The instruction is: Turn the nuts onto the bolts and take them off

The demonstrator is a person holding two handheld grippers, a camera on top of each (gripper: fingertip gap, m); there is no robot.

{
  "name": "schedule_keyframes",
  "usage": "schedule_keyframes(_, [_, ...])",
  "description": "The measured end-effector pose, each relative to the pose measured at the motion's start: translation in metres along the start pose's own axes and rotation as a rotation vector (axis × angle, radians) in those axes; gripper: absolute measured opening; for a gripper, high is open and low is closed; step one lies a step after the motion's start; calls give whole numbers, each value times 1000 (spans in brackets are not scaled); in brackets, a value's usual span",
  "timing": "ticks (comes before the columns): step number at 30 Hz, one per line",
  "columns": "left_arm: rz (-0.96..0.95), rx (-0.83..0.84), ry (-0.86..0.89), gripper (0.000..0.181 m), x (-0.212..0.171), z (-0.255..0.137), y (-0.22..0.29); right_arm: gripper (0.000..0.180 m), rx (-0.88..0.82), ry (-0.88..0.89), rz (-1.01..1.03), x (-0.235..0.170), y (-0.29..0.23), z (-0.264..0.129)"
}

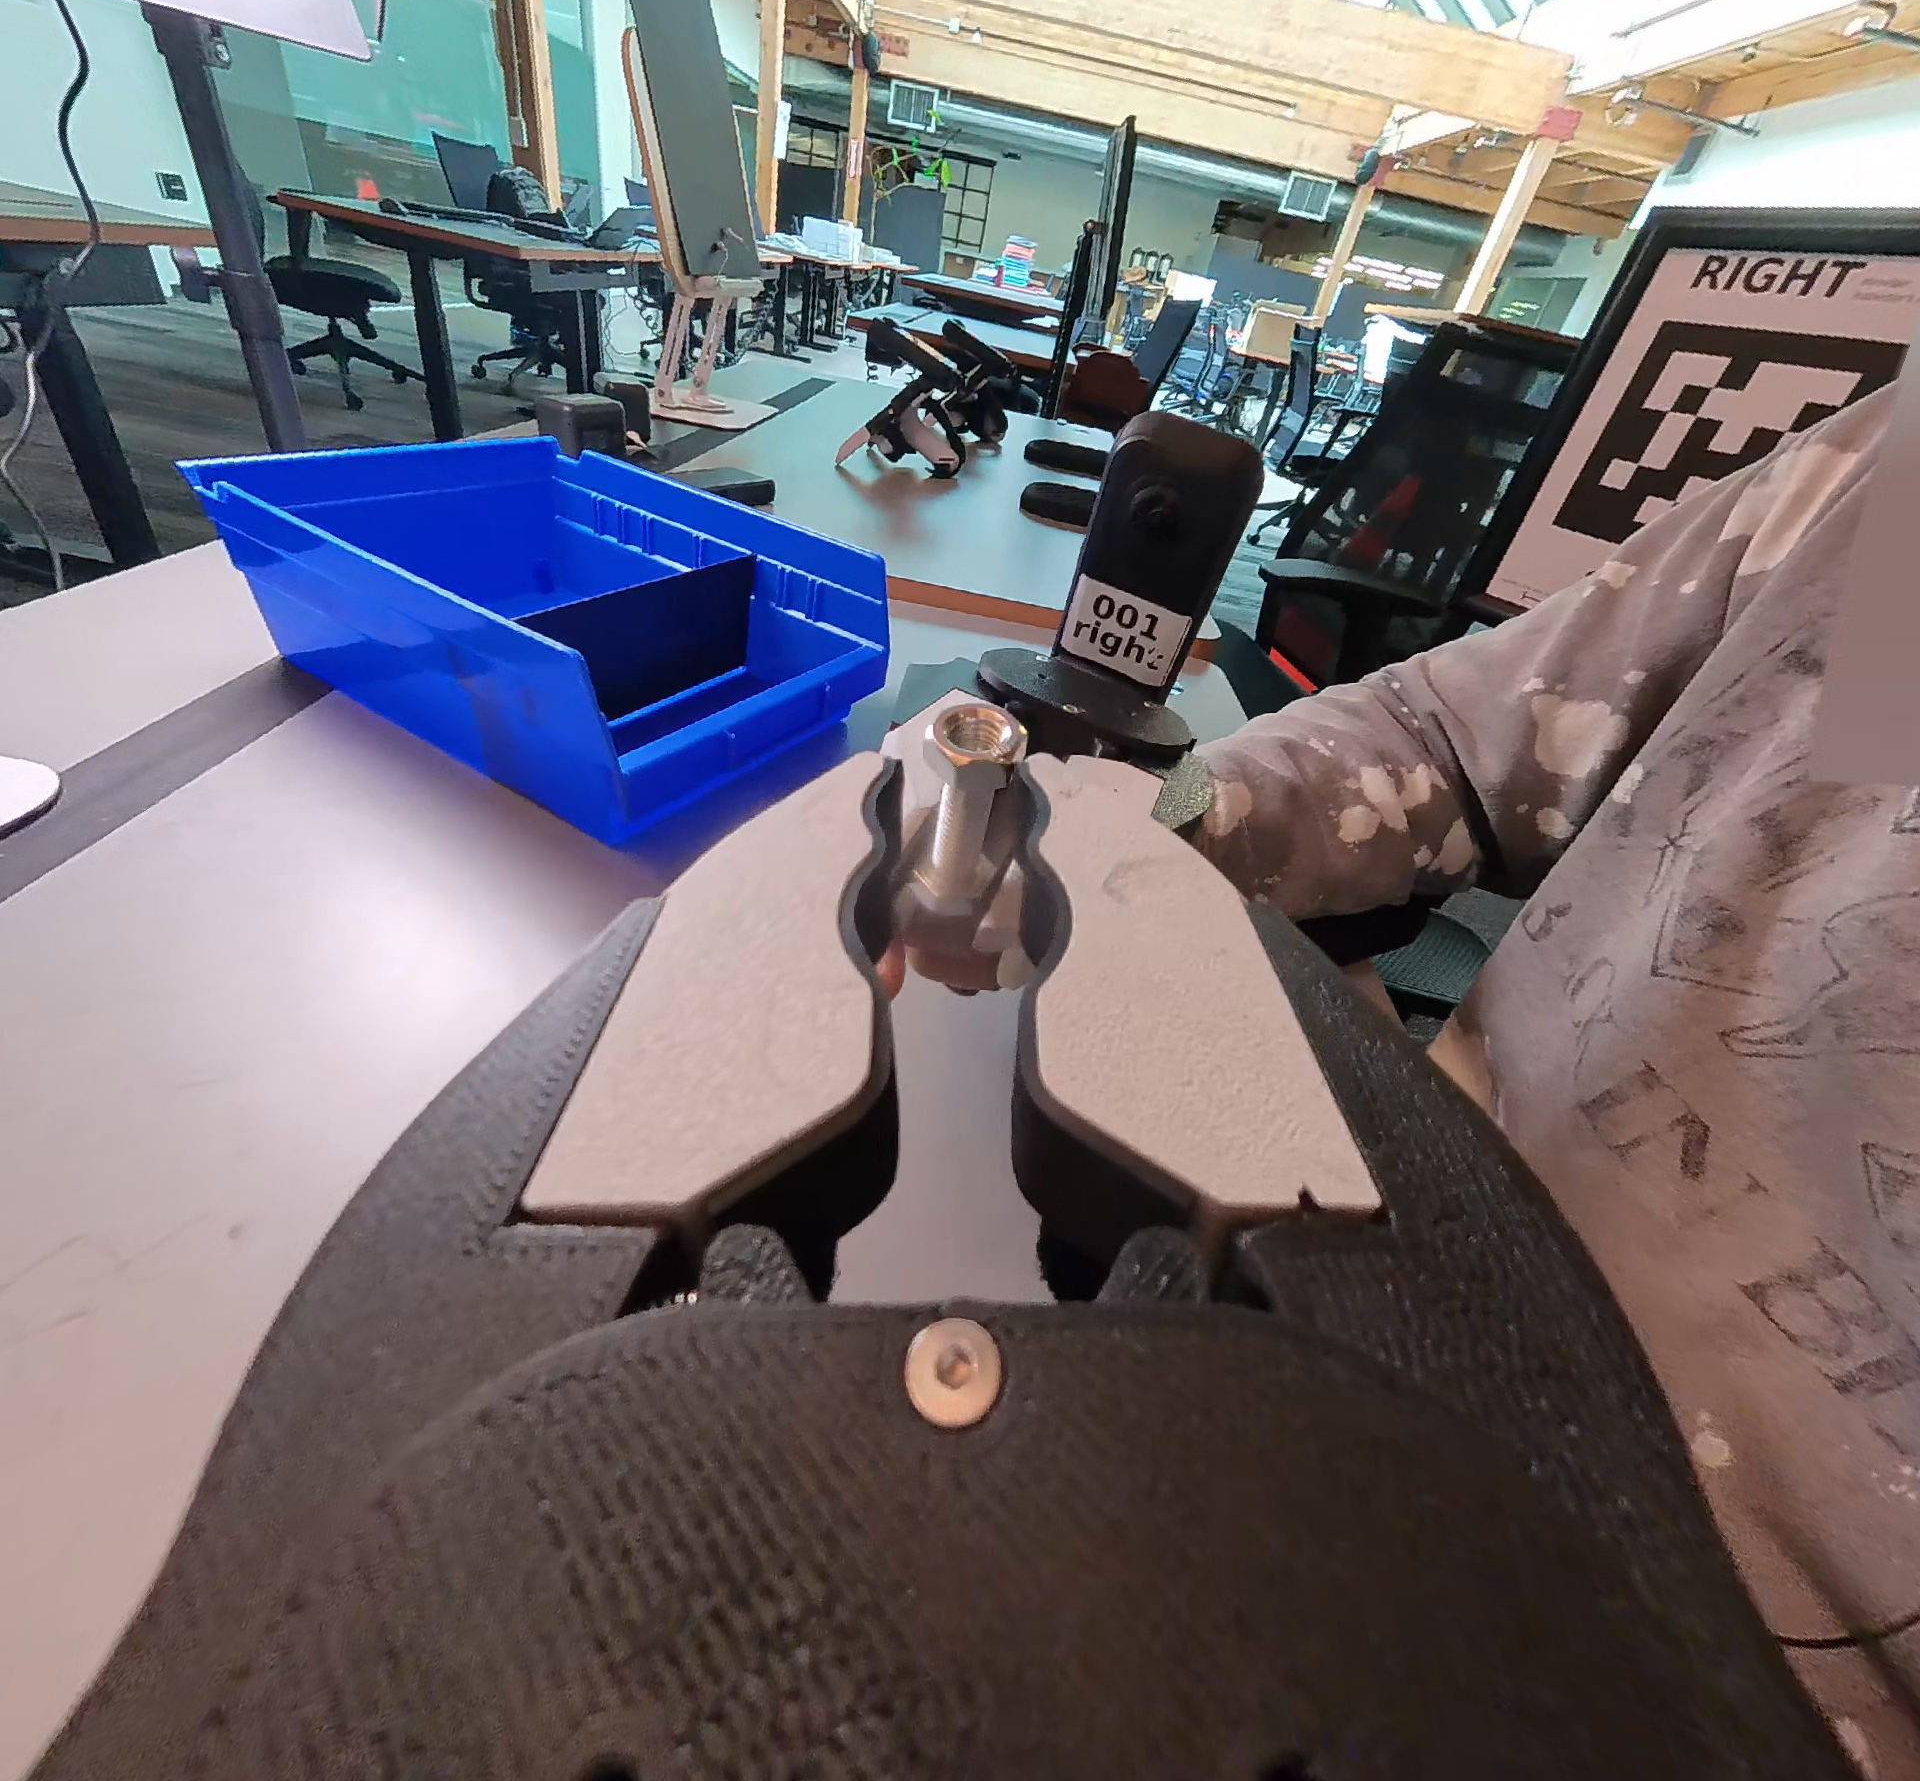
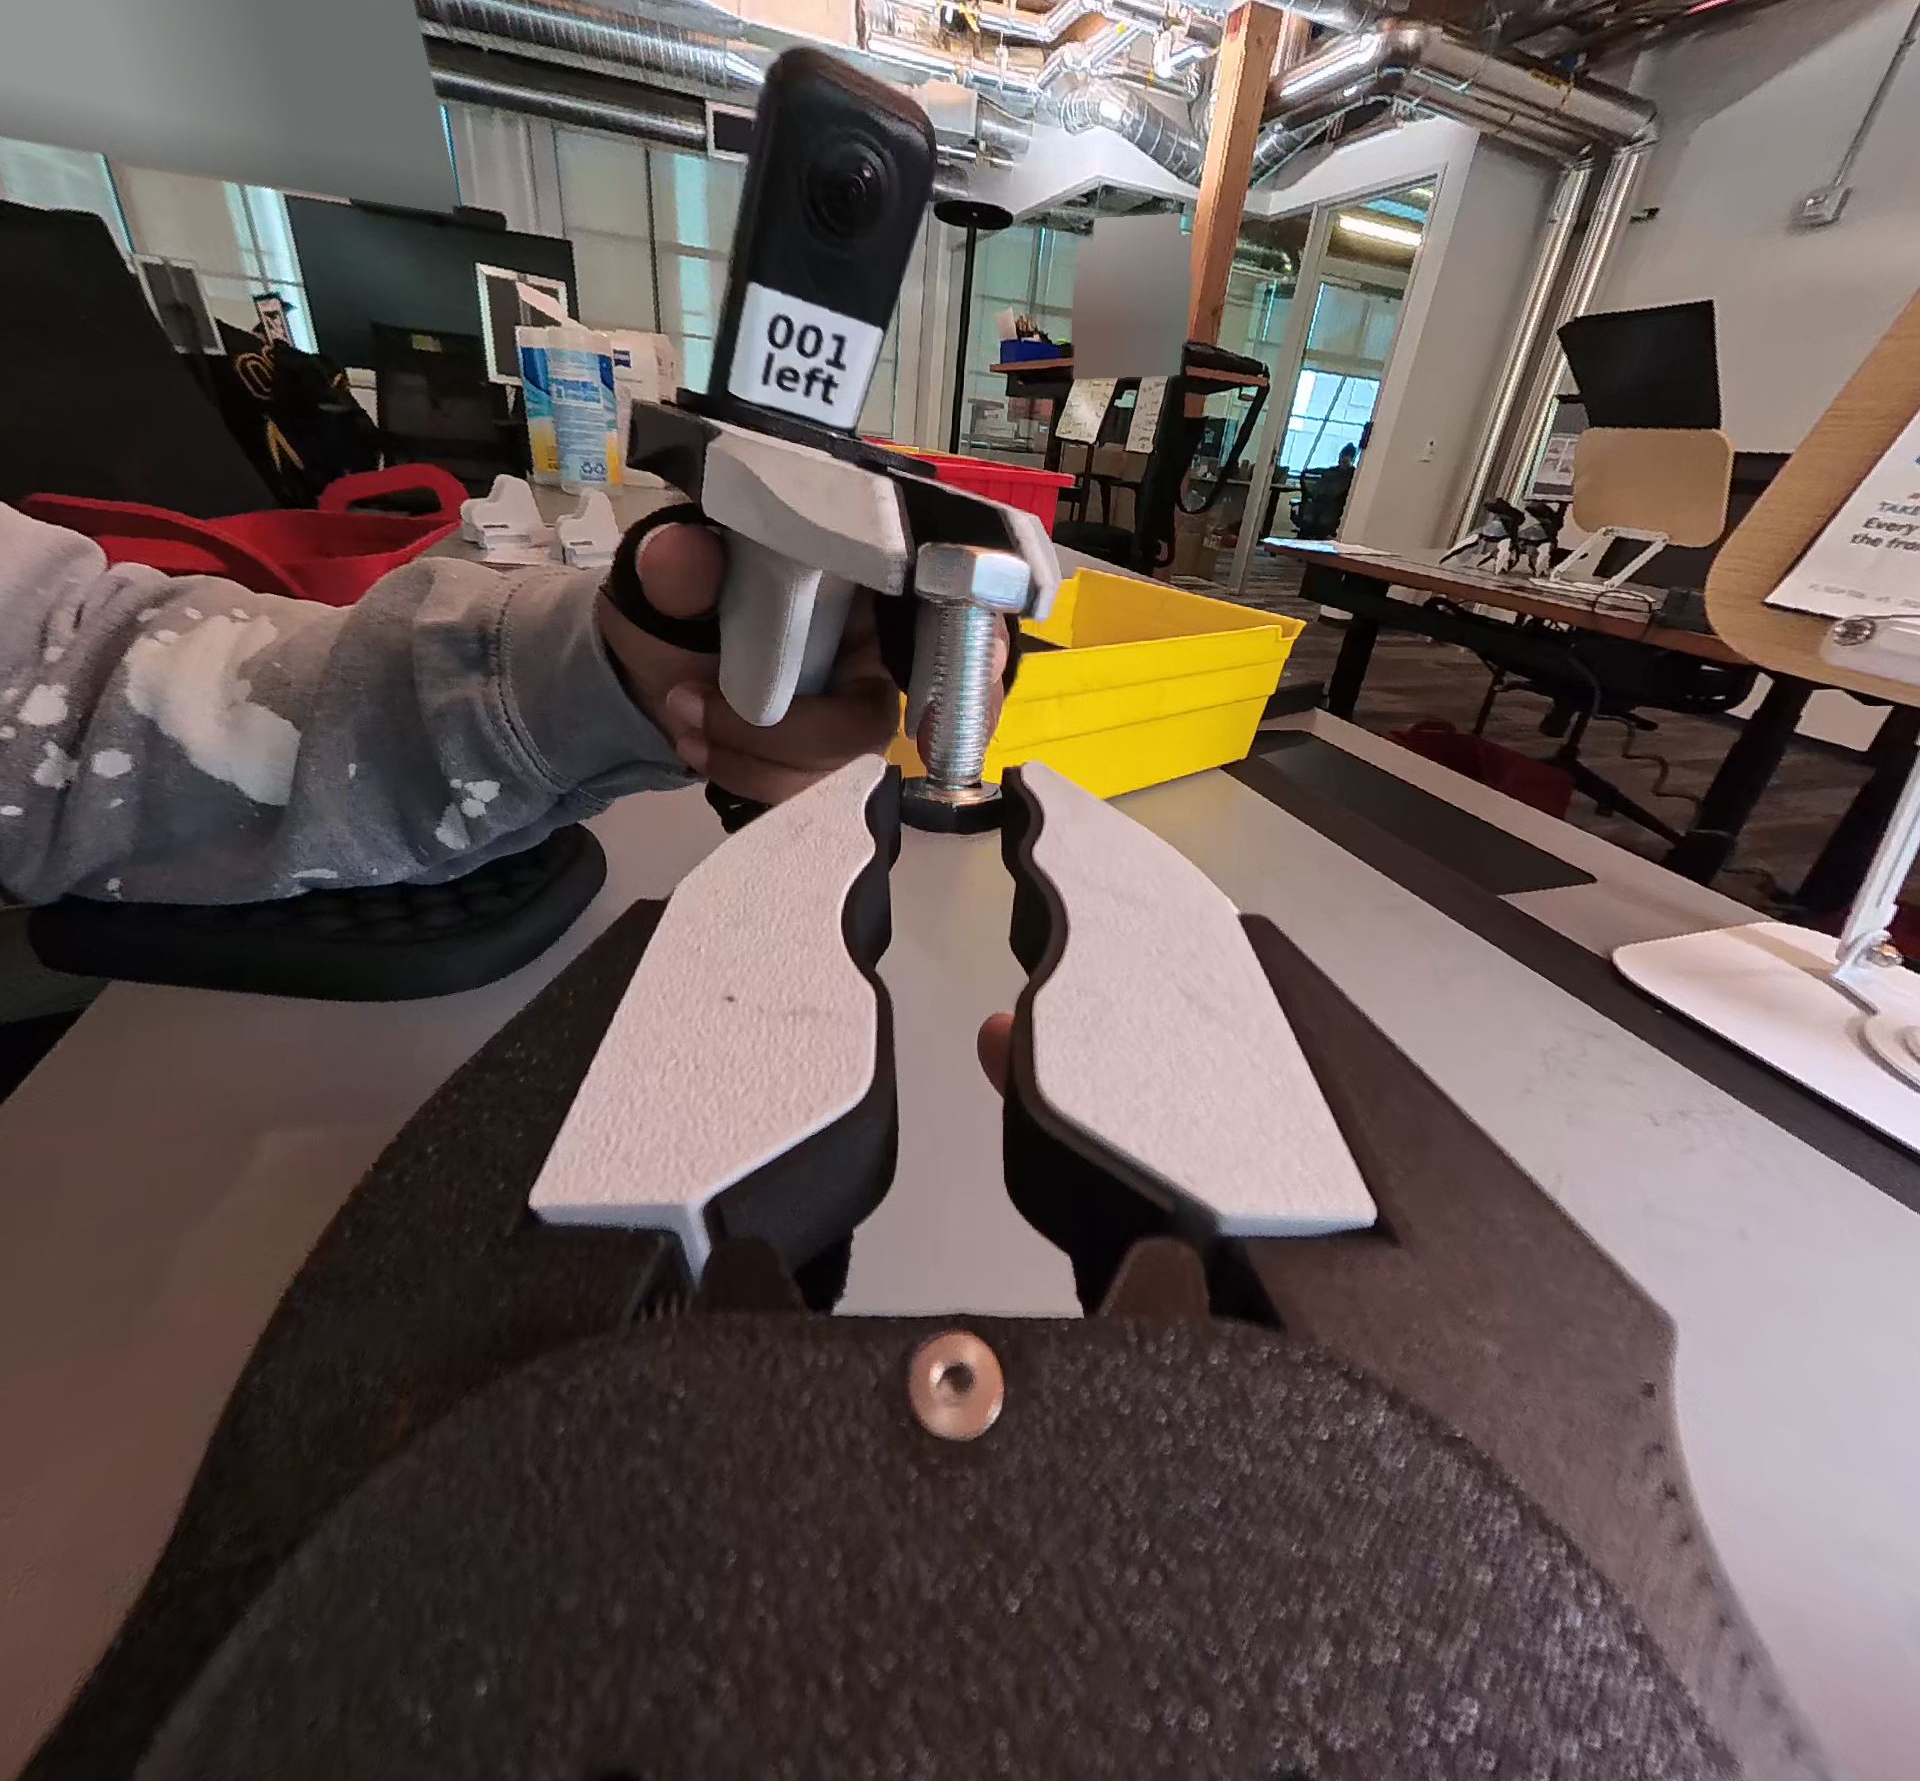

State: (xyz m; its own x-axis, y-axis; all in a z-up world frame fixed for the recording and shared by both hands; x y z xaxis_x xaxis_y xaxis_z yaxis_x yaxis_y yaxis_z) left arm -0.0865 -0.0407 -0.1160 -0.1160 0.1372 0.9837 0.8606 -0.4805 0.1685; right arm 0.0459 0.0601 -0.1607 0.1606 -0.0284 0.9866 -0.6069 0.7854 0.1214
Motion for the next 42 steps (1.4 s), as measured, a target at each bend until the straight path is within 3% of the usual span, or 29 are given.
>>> schedule_keyframes(11, [-35,-48,39,23,3,-4,2,18,13,13,-1,3,-3,1])
schedule_keyframes(21, [-28,30,49,18,2,-8,-7,18,34,87,32,10,-1,-4])
schedule_keyframes(28, [-23,-34,17,21,-1,-1,4,18,42,69,46,7,-3,0])
schedule_keyframes(42, [59,37,-33,18,-5,5,8,18,24,-43,92,0,-2,5])
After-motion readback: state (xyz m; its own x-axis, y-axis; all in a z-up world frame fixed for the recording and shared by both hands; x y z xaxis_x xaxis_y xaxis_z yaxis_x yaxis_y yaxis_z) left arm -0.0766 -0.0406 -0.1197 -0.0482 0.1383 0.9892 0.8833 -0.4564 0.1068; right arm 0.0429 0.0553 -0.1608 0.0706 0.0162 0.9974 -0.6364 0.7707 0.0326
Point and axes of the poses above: each gripper's, where its closed fingertips meet, z out along the fingers, x out of its top, y = z × x across the jaws, the point moved 9 cm from there along -z, back along the fingers, and after that the axes turned 13 degrees about x, right-handed, at the moved point
